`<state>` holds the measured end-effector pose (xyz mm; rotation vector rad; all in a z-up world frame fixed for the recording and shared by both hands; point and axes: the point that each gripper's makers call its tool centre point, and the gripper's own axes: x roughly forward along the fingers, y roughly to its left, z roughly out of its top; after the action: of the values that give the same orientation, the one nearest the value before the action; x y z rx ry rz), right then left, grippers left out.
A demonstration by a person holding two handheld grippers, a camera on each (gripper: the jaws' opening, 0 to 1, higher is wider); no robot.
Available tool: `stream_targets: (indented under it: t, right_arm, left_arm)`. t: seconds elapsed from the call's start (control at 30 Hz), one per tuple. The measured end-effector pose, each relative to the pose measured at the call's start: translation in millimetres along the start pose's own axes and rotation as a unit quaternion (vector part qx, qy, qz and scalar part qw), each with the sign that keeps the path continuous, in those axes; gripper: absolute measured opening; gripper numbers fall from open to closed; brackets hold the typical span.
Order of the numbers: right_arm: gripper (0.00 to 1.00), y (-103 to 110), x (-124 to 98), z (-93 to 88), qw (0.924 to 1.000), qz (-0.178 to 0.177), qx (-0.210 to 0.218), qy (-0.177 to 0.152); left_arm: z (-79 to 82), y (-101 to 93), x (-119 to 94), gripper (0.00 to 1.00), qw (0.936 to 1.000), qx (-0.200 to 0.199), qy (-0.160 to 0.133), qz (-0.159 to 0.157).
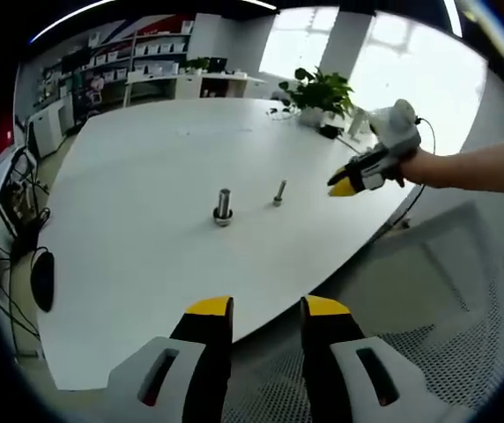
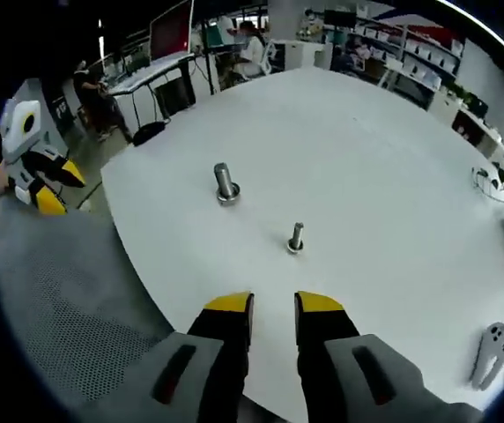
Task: Place the washer onto the threaded stud by aligning its center hole with the stud, sliding it down to the base, and recovering from edge contact or off-axis alignment until the washer reaches the visible bottom stop.
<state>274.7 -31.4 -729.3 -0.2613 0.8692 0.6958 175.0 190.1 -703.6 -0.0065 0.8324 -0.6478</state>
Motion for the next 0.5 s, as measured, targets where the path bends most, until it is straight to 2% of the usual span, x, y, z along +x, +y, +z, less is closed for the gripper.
stream_targets:
  t: [0.13,0.23,0.3,0.43,0.5]
  right_arm:
    - [0.24,7.6,-20.1,-4.1,0.9999,0.005,0.0,-0.014]
    - [0.24,9.8,-35.2,-9.9,0.9993,0.0,-0.03,-0.023]
    - [0.25,12.6,-43.8,-15.4,0.9991,-0.002,-0.035,-0.023]
    - [0.27,16.5,-59.6,-21.0,0.9989,-0.001,-0.038,-0.028]
    - [0.28,12.7,-66.3,-23.5,0.9992,-0.011,-0.02,-0.033]
  left_arm:
    - [-0.3,-0.4,-0.4,0.29,1.0,0.004,0.001,0.001]
    - [0.8,0.9,-1.1,0.29,1.0,0.0,-0.002,0.003]
    - [2.4,1.3,-1.5,0.29,1.0,-0.002,-0.006,0.004]
    - [4.1,0.8,-1.6,0.29,1.0,-0.002,-0.008,0.004]
    - [0.8,0.1,0.1,0.29,1.0,-0.001,0.002,0.002]
